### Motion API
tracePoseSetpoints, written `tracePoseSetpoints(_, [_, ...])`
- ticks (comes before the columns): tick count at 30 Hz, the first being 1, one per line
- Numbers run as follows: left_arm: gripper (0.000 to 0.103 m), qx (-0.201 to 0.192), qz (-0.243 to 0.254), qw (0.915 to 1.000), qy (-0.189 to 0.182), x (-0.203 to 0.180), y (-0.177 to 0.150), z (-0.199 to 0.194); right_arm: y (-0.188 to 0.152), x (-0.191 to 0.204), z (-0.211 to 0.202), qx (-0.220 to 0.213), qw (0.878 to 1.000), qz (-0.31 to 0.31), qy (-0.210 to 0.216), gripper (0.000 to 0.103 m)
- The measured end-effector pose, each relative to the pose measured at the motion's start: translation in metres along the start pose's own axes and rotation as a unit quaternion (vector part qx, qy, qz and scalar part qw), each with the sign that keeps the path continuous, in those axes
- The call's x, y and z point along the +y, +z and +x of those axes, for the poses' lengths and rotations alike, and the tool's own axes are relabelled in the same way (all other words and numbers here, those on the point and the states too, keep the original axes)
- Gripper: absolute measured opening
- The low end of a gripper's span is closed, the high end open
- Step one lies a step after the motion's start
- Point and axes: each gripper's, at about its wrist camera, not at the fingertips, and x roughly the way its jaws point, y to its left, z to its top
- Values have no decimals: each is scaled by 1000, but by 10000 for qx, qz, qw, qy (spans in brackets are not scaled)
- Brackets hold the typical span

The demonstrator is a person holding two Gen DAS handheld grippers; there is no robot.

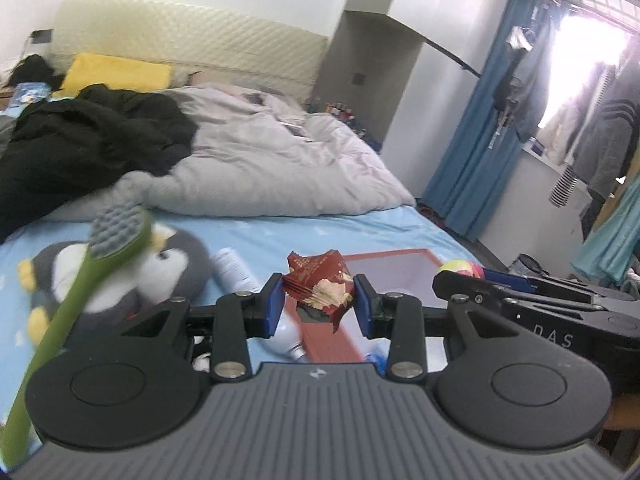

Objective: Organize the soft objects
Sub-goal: 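Carry the red wrapper and feather toy with both grippers over the pink box, then open both grippers to drop the wrapper and feather toy into the box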

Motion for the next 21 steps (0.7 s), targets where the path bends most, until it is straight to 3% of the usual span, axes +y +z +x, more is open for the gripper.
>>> tracePoseSetpoints(2, [42,209,-114,9992,-319,-8,11,15,6,-14,2,35,9999,91,-51,42])
tracePoseSetpoints(10, [42,802,35,9948,-626,-56,41,89,13,-78,24,412,9967,410,-575,42])
tracePoseSetpoints(15, [42,1380,-68,9876,-740,-75,22,142,-5,-121,46,998,9885,659,-928,42])
tracePoseSetpoints(21, [42,2043,147,9764,-681,-90,-17,193,-44,-155,65,1645,9754,971,-1105,42])
